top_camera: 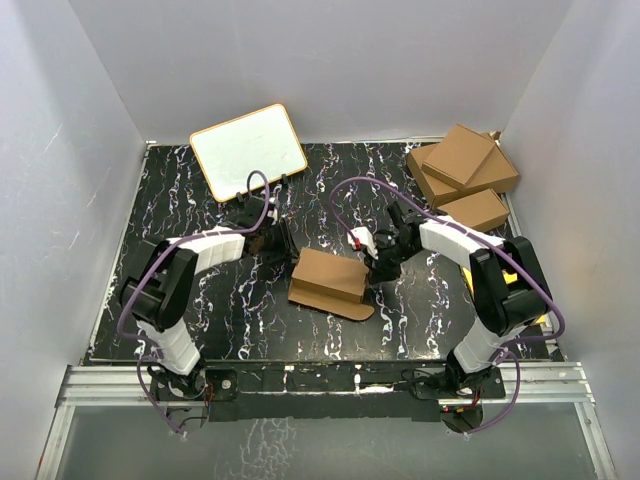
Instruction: Fold the paper box
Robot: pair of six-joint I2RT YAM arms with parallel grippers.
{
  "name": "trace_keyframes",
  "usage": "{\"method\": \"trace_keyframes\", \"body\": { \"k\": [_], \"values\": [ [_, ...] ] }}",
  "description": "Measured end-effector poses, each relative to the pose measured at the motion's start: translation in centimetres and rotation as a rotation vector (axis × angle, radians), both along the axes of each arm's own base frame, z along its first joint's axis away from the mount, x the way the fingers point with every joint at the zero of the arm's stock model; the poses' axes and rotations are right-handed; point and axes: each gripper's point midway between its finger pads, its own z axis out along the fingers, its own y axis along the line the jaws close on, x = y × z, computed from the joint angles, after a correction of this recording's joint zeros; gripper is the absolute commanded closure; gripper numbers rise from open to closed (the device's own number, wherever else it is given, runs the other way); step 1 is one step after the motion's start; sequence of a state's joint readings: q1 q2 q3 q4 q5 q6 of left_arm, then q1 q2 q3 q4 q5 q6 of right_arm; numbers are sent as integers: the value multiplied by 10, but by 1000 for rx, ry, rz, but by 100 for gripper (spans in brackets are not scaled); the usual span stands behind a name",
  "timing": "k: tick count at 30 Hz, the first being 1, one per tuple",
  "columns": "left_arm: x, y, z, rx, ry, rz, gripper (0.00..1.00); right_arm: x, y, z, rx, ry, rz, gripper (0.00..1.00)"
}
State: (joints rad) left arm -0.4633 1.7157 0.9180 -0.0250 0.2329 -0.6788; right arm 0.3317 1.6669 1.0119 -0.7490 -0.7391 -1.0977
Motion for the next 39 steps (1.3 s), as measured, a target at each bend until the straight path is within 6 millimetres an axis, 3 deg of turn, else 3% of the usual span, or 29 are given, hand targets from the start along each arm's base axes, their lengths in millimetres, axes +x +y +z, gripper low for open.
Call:
{"method": "trace_keyframes", "body": {
  "k": [7,13,17,24,29,33,36,39],
  "values": [
    [36,-20,6,-20,-41,-74,66,-27,8,2,40,37,39,86],
    [63,-39,8,-37,-55,-150,63,-33,14,8,69,40,56,80],
    [68,-35,11,-15,-57,-171,62,-38,12,11,71,28,55,76],
    [82,-6,32,58,-134,-158,59,-42,7,28,100,-17,48,69],
    [61,11,80,45,-272,-146,60,-45,7,41,138,-12,39,67],
    [32,15,123,-64,-395,-110,60,-29,13,62,191,-7,-9,66],
    [6,13,132,-166,-413,-74,59,-7,15,81,263,14,-87,64],
    [-19,9,123,-255,-368,-29,58,17,11,91,326,53,-182,56]
  ]
}}
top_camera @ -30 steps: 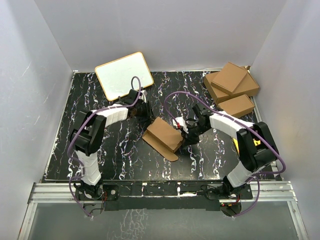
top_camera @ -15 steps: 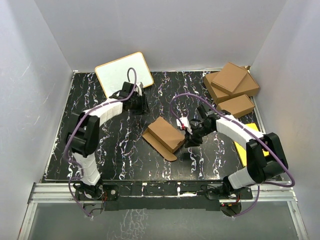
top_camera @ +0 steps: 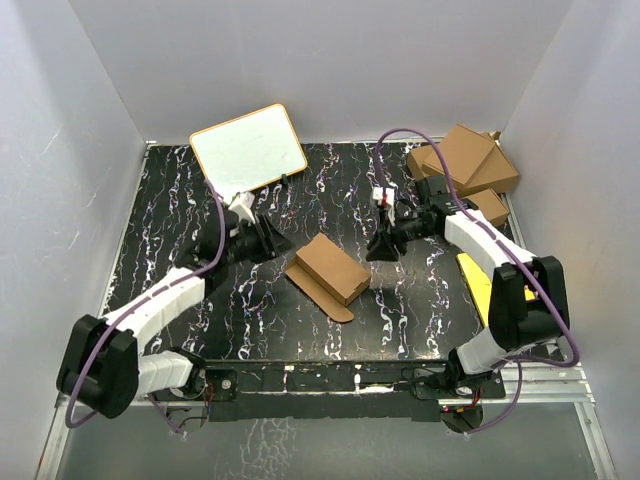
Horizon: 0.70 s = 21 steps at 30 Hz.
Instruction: Fold the paper box
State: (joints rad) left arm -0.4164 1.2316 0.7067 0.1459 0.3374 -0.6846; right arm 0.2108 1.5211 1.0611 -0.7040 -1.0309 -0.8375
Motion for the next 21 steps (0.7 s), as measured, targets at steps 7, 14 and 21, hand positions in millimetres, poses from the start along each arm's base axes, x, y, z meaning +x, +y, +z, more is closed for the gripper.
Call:
{"method": "trace_keyframes", "body": {
  "k": [7,14,21],
  "values": [
    [-51,-26,-33,-150,155,31,53,21,1,-14,80,206,-151,43],
    [-48,-26,-40,-140,187,111,30,25,6,-40,100,380,-233,41],
    [-55,-18,-55,-118,235,152,14,29,9,-49,112,448,-261,41]
  ]
}}
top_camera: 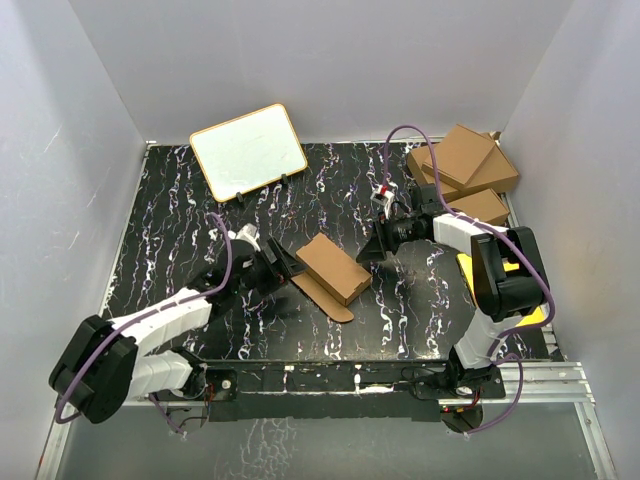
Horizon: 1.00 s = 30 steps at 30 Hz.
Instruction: Fold the paper box
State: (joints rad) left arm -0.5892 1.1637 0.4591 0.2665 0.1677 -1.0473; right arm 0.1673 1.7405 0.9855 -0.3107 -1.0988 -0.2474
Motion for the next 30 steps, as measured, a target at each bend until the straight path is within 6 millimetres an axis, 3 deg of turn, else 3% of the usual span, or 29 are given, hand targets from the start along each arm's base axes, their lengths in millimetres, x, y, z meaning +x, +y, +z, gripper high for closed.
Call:
{"method": "trace_keyframes", "body": {
  "k": [6,14,30],
  "values": [
    [-6,7,-26,23,69,31,7,2,1,2,11,9,-10,41],
    [7,2,-32,-23,77,85,6,0,3,-9,24,71,-9,41],
    [25,7,-48,-26,100,173,6,1,5,-7,34,68,-7,41]
  ]
}}
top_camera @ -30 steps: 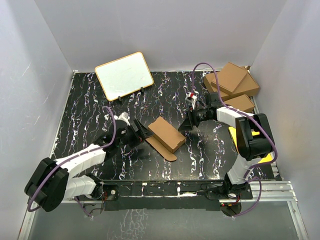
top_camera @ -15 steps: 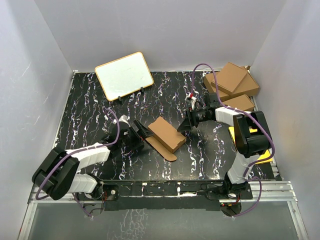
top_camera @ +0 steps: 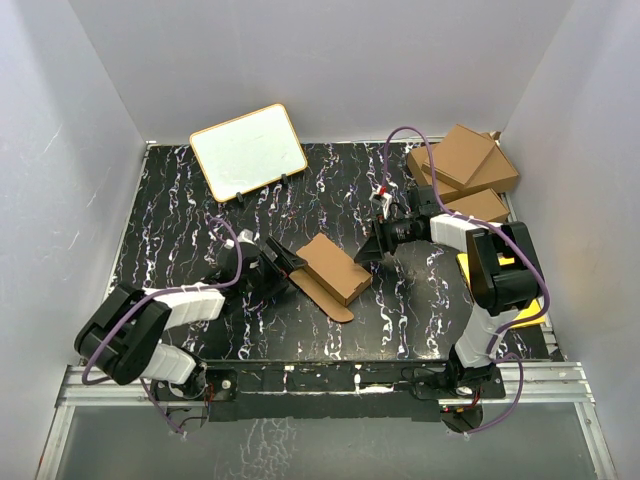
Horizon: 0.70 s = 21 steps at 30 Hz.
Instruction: Fold the paper box
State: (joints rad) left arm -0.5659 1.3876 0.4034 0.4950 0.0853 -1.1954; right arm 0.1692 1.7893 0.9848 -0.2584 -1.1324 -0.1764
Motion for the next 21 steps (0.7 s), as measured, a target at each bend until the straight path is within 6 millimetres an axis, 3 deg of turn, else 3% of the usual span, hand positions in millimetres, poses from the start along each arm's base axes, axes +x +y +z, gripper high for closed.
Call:
{"method": "trace_keyframes", "body": {
  "k": [11,21],
  "values": [
    [15,-4,0,-33,-19,26,12,-6,6,-14,-9,46,17,43],
    [17,-5,-3,-33,-14,30,26,-10,11,-17,-22,64,26,47]
  ]
}}
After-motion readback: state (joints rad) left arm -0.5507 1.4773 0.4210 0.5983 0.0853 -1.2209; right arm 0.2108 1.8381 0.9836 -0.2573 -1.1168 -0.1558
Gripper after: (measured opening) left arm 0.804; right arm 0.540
